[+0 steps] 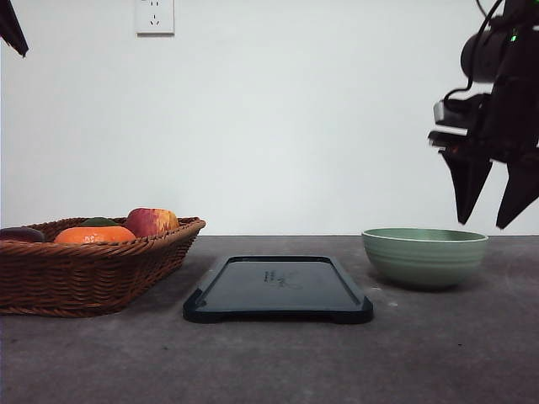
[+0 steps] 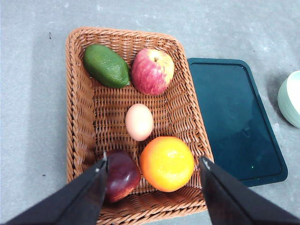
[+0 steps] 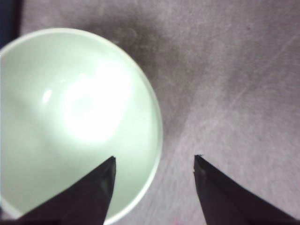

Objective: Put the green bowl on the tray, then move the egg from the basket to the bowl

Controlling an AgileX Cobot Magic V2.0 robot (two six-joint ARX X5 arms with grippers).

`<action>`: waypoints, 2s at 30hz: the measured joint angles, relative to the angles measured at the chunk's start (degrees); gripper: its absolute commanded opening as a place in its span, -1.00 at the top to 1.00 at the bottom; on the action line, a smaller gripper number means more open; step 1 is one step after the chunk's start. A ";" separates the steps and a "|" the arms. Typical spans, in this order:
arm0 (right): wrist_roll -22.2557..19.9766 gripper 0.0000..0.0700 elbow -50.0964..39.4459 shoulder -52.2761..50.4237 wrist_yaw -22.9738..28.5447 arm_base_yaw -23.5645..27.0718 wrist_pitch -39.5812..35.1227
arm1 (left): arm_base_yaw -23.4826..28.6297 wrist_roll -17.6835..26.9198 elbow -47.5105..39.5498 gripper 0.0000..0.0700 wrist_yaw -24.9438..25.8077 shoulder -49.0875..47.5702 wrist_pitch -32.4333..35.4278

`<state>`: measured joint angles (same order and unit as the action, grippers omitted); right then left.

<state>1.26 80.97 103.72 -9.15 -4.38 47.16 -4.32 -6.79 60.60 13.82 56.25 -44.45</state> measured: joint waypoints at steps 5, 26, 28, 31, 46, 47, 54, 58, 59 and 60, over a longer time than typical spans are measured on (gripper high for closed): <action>0.00 0.25 0.00 2.30 0.01 0.00 -1.24 | 0.00 0.00 0.00 -0.10 0.00 0.00 -0.01; -0.98 1.00 11.81 3.56 0.16 -1.37 13.10 | 0.00 0.00 0.00 -0.10 0.00 0.00 -0.06; -1.25 1.00 14.94 3.56 -0.39 -2.79 15.30 | 0.00 0.00 0.00 -0.10 0.00 0.00 -0.06; -1.37 1.00 18.64 3.56 -4.26 -5.50 16.52 | 0.00 0.00 0.00 -0.10 0.00 0.00 -0.06; 2.14 1.00 30.33 11.45 -7.26 -16.65 14.50 | 0.00 0.00 0.00 -0.10 0.00 0.00 -0.02; 2.20 1.00 30.53 12.51 -7.17 -17.05 14.26 | 0.00 0.00 0.00 -0.10 0.00 0.00 -0.02; 2.49 1.00 30.64 17.06 -5.39 -19.05 12.87 | 0.00 0.00 0.00 -0.10 0.00 0.00 0.00; 2.66 1.00 30.78 19.12 -4.29 -19.52 12.19 | 0.00 0.00 0.00 -0.10 0.00 0.00 -0.02; 2.66 1.00 30.80 19.74 -4.05 -19.58 12.21 | 0.00 0.00 0.00 -0.10 0.00 0.00 -0.02; 2.65 1.00 30.80 20.33 -3.93 -19.64 12.22 | 0.00 0.00 0.00 -0.10 0.00 0.00 -0.02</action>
<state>3.90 111.77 124.05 -13.08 -24.02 59.38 -4.32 -6.79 60.60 13.82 56.25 -44.47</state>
